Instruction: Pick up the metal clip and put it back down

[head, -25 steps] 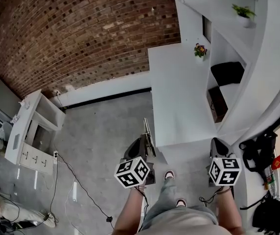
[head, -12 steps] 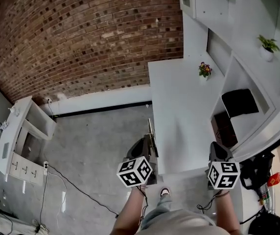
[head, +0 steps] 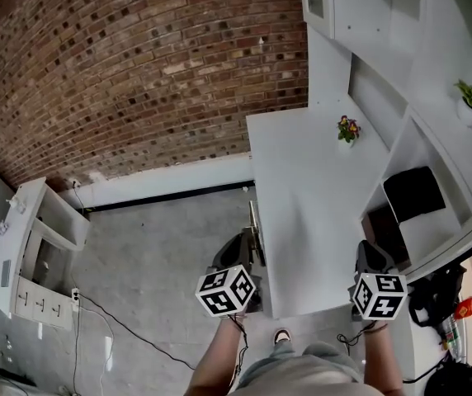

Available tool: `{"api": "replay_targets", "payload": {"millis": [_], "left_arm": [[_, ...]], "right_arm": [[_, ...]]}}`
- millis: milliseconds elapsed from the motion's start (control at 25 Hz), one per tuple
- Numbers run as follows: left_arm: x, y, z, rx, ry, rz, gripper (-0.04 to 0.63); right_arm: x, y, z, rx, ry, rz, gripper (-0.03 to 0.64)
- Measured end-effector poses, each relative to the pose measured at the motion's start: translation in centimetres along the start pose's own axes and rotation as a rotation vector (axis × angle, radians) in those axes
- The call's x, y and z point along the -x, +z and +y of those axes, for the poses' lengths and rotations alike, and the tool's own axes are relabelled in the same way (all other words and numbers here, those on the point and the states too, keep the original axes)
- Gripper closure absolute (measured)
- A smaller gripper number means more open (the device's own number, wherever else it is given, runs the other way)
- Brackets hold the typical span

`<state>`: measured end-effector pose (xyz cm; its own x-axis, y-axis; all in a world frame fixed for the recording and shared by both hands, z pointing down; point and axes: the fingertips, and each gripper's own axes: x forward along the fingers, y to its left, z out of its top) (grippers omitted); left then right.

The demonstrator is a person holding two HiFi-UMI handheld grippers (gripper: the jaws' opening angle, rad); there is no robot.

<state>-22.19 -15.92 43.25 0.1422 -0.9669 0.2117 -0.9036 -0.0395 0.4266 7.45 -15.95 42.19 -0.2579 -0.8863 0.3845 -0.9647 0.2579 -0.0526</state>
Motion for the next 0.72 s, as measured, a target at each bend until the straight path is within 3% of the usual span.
{"api": "replay_targets", "payload": {"millis": [720], "left_arm": [[-6.1, -1.0, -0.9, -0.029, 0.043, 0.05, 0.58]], "right_arm": [[-7.6, 0.7, -2.1, -0.009, 0.077, 0.053, 0.615]]}}
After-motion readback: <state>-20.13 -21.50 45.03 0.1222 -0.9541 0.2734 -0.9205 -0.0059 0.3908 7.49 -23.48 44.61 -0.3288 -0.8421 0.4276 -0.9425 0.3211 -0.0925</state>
